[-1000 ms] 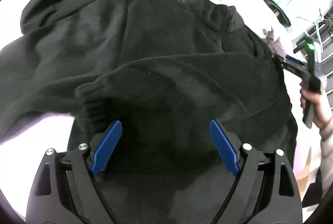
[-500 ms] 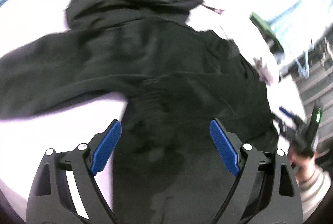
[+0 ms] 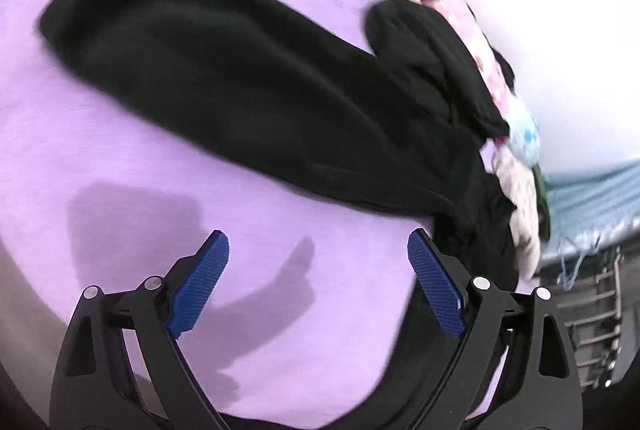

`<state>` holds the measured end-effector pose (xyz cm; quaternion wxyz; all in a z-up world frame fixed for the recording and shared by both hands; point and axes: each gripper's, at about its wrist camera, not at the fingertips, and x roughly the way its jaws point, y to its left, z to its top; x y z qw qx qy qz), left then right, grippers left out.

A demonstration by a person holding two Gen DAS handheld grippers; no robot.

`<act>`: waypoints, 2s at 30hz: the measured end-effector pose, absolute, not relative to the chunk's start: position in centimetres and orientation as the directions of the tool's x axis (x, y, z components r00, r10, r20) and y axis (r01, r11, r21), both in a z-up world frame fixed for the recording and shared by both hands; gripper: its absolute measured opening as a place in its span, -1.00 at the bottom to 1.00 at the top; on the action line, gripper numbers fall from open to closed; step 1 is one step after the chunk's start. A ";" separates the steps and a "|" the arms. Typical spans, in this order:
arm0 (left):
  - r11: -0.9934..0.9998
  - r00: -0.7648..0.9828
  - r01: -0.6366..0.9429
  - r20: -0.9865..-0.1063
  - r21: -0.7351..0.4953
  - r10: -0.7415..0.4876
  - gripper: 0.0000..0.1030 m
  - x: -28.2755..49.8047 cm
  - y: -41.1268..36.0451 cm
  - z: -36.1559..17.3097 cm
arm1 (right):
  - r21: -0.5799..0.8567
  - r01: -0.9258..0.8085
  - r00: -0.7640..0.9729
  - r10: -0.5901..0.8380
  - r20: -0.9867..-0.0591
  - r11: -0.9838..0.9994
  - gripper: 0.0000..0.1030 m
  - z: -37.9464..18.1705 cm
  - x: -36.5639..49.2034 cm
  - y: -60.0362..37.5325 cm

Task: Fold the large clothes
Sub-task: 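Move the left gripper to the other black sleeve cuff, then grasp the other sleeve cuff with the left gripper, then lift the cuff with the left gripper and carry it toward the right gripper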

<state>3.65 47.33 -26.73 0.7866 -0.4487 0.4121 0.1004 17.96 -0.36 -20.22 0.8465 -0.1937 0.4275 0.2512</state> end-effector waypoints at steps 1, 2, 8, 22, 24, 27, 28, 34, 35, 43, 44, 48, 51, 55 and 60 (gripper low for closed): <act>0.560 0.648 -0.540 -0.735 -0.629 -0.200 0.70 2.8 48.3 -27.1 | -0.116 -0.604 0.504 0.265 -0.822 0.788 0.34 -20.3 17.7 0.2; 0.534 0.662 -0.553 -0.726 -0.639 -0.183 0.70 2.0 49.2 -27.4 | -0.116 -0.614 0.499 0.270 -0.824 0.781 0.34 -20.4 17.4 0.6; 0.261 0.765 -0.604 -0.640 -0.753 -0.072 0.73 -2.8 55.5 -29.6 | -0.130 -0.633 0.471 0.246 -0.847 0.763 0.35 -21.1 16.6 1.4; 0.053 0.830 -0.555 -0.557 -0.830 -0.029 0.73 -3.6 63.5 -31.9 | -0.143 -0.591 0.453 0.180 -0.873 0.794 0.50 -21.7 15.9 -3.1; 0.046 0.839 -0.543 -0.544 -0.838 -0.014 0.73 -3.8 63.9 -31.7 | -0.145 -0.586 0.451 0.172 -0.876 0.797 0.50 -21.9 15.8 -3.5; 0.031 0.842 -0.538 -0.539 -0.842 -0.019 0.72 -3.5 64.5 -31.9 | -0.125 -0.576 0.440 0.178 -0.880 0.808 0.50 -22.0 15.8 -4.1; 0.026 0.845 -0.534 -0.534 -0.845 -0.020 0.70 -3.4 64.6 -31.9 | -0.114 -0.574 0.436 0.185 -0.881 0.811 0.50 -22.0 15.8 -4.2; -0.038 0.878 -0.478 -0.478 -0.877 -0.011 0.18 -3.1 65.4 -32.3 | -0.045 -0.560 0.409 0.229 -0.883 0.827 0.50 -21.9 15.9 -4.9; -0.048 0.882 -0.471 -0.471 -0.881 -0.012 0.02 -3.1 65.6 -32.5 | -0.028 -0.553 0.406 0.239 -0.882 0.833 0.50 -21.8 16.0 -5.1; 0.104 0.820 -0.572 -0.572 -0.814 0.029 -0.86 -1.8 64.5 -29.7 | -0.007 -0.547 0.428 0.272 -0.862 0.837 0.50 -20.6 15.9 -6.0; 0.129 0.815 -0.578 -0.578 -0.806 0.036 -0.87 -1.6 64.3 -29.1 | -0.004 -0.543 0.431 0.274 -0.860 0.840 0.50 -20.4 16.0 -6.2; 0.337 0.798 -0.588 -0.596 -0.735 0.091 -0.87 0.3 61.7 -23.8 | 0.046 -0.529 0.437 0.318 -0.841 0.848 0.50 -18.8 16.6 -6.5; 0.469 0.795 -0.576 -0.592 -0.669 0.132 -0.88 1.7 59.1 -19.9 | 0.085 -0.515 0.431 0.343 -0.835 0.853 0.50 -17.7 17.0 -6.5; 0.599 0.812 -0.534 -0.560 -0.597 0.165 -0.88 3.5 55.0 -15.2 | 0.137 -0.521 0.413 0.389 -0.823 0.842 0.50 -15.3 17.0 -6.2; 0.720 0.812 -0.492 -0.557 -0.489 0.177 -0.88 6.5 48.5 -10.4 | 0.225 -0.518 0.397 0.466 -0.791 0.825 0.50 -10.7 18.0 -6.1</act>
